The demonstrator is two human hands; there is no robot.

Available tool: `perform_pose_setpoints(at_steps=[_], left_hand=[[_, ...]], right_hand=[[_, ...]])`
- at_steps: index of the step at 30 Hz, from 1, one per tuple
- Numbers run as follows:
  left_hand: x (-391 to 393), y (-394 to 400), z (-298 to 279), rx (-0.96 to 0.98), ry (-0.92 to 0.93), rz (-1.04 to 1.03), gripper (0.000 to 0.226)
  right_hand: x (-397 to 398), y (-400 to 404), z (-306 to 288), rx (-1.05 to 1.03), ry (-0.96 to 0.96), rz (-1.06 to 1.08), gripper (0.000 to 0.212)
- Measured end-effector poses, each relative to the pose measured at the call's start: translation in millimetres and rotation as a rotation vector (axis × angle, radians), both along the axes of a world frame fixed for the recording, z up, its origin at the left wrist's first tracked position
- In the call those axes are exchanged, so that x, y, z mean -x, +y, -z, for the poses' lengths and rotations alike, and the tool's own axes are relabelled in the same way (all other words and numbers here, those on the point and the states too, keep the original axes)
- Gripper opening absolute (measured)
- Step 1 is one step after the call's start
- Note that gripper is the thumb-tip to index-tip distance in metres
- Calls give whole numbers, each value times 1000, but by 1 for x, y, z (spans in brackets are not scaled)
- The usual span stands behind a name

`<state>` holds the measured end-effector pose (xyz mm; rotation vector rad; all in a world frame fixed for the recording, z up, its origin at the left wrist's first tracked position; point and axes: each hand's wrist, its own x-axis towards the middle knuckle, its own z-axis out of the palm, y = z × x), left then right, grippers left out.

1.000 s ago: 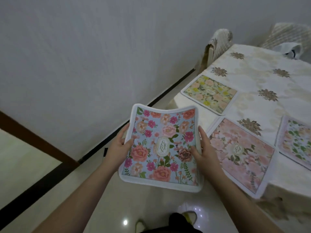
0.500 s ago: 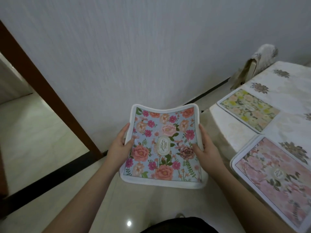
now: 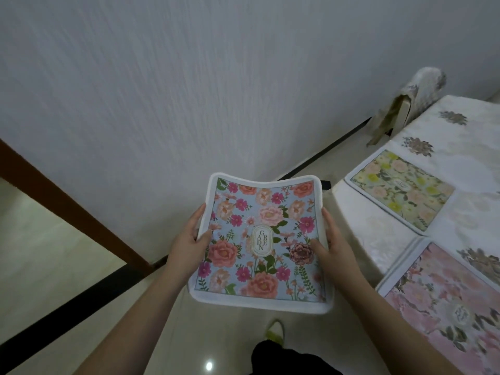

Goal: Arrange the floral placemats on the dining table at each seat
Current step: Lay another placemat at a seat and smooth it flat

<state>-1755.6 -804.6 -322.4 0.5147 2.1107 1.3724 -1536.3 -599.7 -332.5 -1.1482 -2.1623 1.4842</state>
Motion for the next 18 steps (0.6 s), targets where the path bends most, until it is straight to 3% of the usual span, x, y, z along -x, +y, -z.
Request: perform_pose_setpoints(at_steps=[10,18], left_hand=[[44,103,-7,31,86,44,57],[82,148,-5,0,45,36,58]], right_hand=[[41,97,5,-6,7,-29,65],[78,141,-4,12,-8,-15,67]])
